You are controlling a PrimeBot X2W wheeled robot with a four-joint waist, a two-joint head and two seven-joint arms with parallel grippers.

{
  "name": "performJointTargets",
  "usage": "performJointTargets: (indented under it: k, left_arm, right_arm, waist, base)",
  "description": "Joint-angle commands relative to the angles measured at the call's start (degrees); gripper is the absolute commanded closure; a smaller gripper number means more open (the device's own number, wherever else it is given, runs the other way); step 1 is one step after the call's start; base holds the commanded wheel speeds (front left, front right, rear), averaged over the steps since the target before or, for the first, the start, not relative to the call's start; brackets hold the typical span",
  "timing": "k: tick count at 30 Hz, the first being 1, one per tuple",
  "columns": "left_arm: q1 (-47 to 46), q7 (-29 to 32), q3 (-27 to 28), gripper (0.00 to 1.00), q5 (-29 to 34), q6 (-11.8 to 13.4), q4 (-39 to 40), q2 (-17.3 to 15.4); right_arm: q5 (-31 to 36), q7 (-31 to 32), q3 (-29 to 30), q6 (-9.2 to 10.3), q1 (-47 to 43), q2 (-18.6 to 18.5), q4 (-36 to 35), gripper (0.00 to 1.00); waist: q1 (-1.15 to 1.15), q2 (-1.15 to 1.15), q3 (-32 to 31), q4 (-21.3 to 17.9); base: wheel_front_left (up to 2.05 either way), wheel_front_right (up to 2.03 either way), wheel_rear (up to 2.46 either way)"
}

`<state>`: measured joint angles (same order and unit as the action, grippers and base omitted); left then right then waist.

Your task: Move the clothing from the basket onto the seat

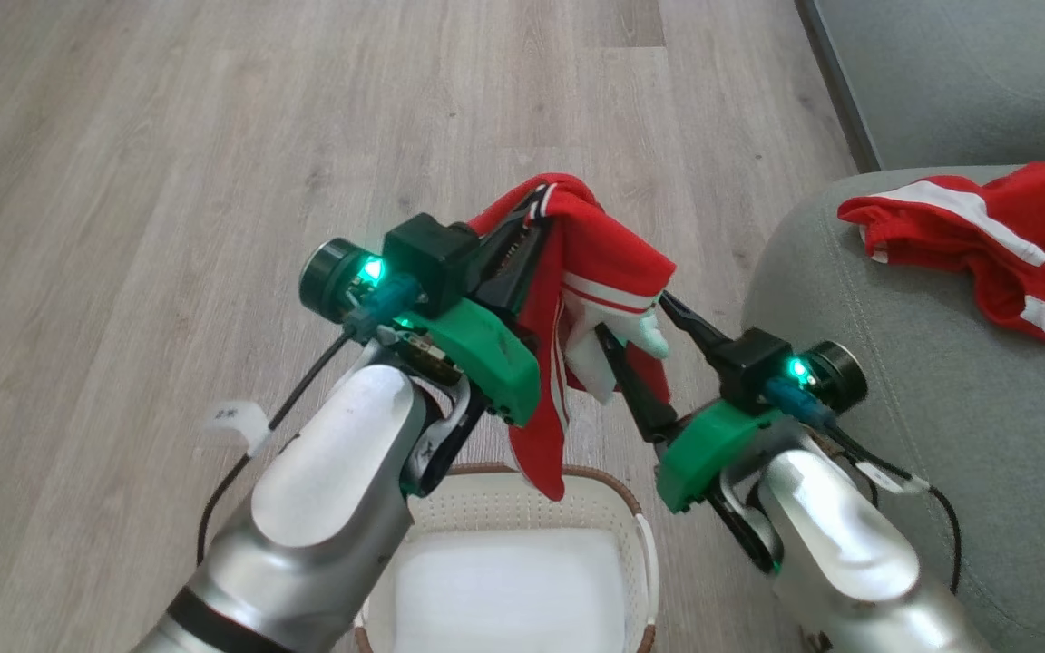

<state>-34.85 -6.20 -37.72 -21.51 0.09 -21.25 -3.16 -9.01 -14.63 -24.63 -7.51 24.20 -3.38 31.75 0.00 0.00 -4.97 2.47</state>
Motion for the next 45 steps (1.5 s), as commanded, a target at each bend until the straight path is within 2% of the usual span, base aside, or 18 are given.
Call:
performJointTargets:
  k: [1,9,10,11,12,13,21,22,23,24,26,27,36,40,41,45]
  left_arm:
    - [-2.7,-0.4,1.8,1.0,-0.2,0.3,2.4,-0.2]
    - [-2.3,-0.6,0.7,1.0,-1.1,0.6,3.1,-0.1]
    - [-2.3,-0.6,0.7,1.0,-1.2,0.7,2.9,-0.1]
    - [-2.1,-0.6,0.7,1.0,-1.3,0.8,2.7,-0.1]
    - [-2.0,-0.6,0.8,1.0,-1.5,0.9,2.5,-0.1]
    - [-1.9,-0.6,1.0,1.0,-1.7,1.0,2.2,-0.2]
    - [0.4,-1.8,2.7,1.0,-3.2,2.1,-0.5,-1.8]
    - [0.8,-2.3,2.9,0.95,-3.4,2.2,-0.8,-2.0]
    - [1.2,-2.9,3.1,0.71,-3.5,2.3,-1.1,-2.2]
    - [1.8,-3.5,3.3,0.54,-3.6,2.5,-1.4,-2.3]
    - [3.1,-4.6,3.6,0.05,-4.2,2.8,-2.1,-2.2]
    - [3.7,-5.0,3.6,0.0,-4.3,2.8,-2.5,-2.2]
    - [8.4,-7.9,2.8,0.0,-5.1,2.6,-4.6,-1.3]
    - [10.1,-8.5,2.7,0.0,-4.9,2.3,-4.6,-1.1]
    - [10.1,-8.5,2.7,0.0,-4.9,2.3,-4.6,-1.1]
    - [11.9,-8.7,3.2,0.0,-5.6,1.8,-3.8,-0.6]
  right_arm:
    - [-0.8,-0.4,-1.3,0.02,3.4,0.5,-1.2,0.0]
    - [-6.1,-0.4,-11.1,0.02,10.0,0.5,4.4,0.0]
    - [-6.6,-0.4,-11.6,0.02,10.5,0.5,4.5,0.2]
    - [-7.0,-0.4,-12.1,0.02,10.9,0.5,4.4,0.56]
    - [-7.3,-0.4,-12.4,0.02,11.1,0.4,4.4,0.88]
    - [-7.6,-0.4,-12.7,0.02,11.1,0.3,4.2,1.0]
    - [-10.0,-0.4,-10.8,0.02,8.4,-0.4,1.7,1.0]
    - [-10.1,-0.4,-10.1,0.02,8.1,-0.4,1.3,1.0]
    - [-10.2,-0.4,-9.5,0.02,7.7,-0.5,0.9,1.0]
    - [-10.2,-0.4,-8.7,0.02,7.4,-0.6,0.6,1.0]
    - [-10.0,-0.4,-7.0,0.02,6.8,-0.6,0.0,1.0]
    - [-9.9,-0.4,-6.1,0.02,6.5,-0.7,-0.3,1.0]
    - [-7.0,-0.4,2.3,0.02,4.2,-0.9,-2.9,1.0]
    - [-5.6,-0.4,4.6,0.02,3.0,-1.0,-4.3,1.0]
    - [-5.6,-0.4,4.6,0.02,3.0,-1.0,-4.3,1.0]
    - [-5.8,-0.4,6.3,0.02,1.2,-0.9,-6.2,1.0]
  waist:
    - [0.0,0.0,0.0,0.2]
    - [0.0,0.0,0.0,0.7]
    - [0.0,0.0,0.0,0.7]
    - [0.0,0.0,0.0,0.7]
    - [0.0,0.0,0.0,0.7]
    - [0.0,0.0,0.0,0.7]
    - [0.0,0.0,-0.2,-1.0]
    - [0.0,0.0,-0.2,-1.4]
    - [0.0,0.0,-0.3,-1.8]
    - [0.0,0.0,-0.3,-2.2]
    - [0.0,0.0,-0.3,-3.2]
    - [0.0,0.0,-0.3,-3.6]
    - [0.0,0.0,0.4,-9.7]
    - [0.0,0.0,0.9,-13.8]
    - [0.0,0.0,0.9,-13.8]
    - [0.0,0.0,1.6,-18.6]
  base:
    - [0.0,0.0,0.0]
    - [0.0,0.0,0.0]
    - [0.0,0.0,0.0]
    - [0.0,0.0,0.0]
    - [0.0,0.0,0.0]
    - [0.0,0.0,0.0]
    - [0.0,0.0,0.0]
    - [0.0,0.0,0.0]
    - [0.0,0.0,0.0]
    - [0.0,0.0,0.0]
    - [0.0,0.0,0.0]
    - [0.0,0.0,0.0]
    - [0.0,0.0,0.0]
    - [0.0,0.0,0.0]
    - [0.0,0.0,0.0]
    - [0.0,0.0,0.0]
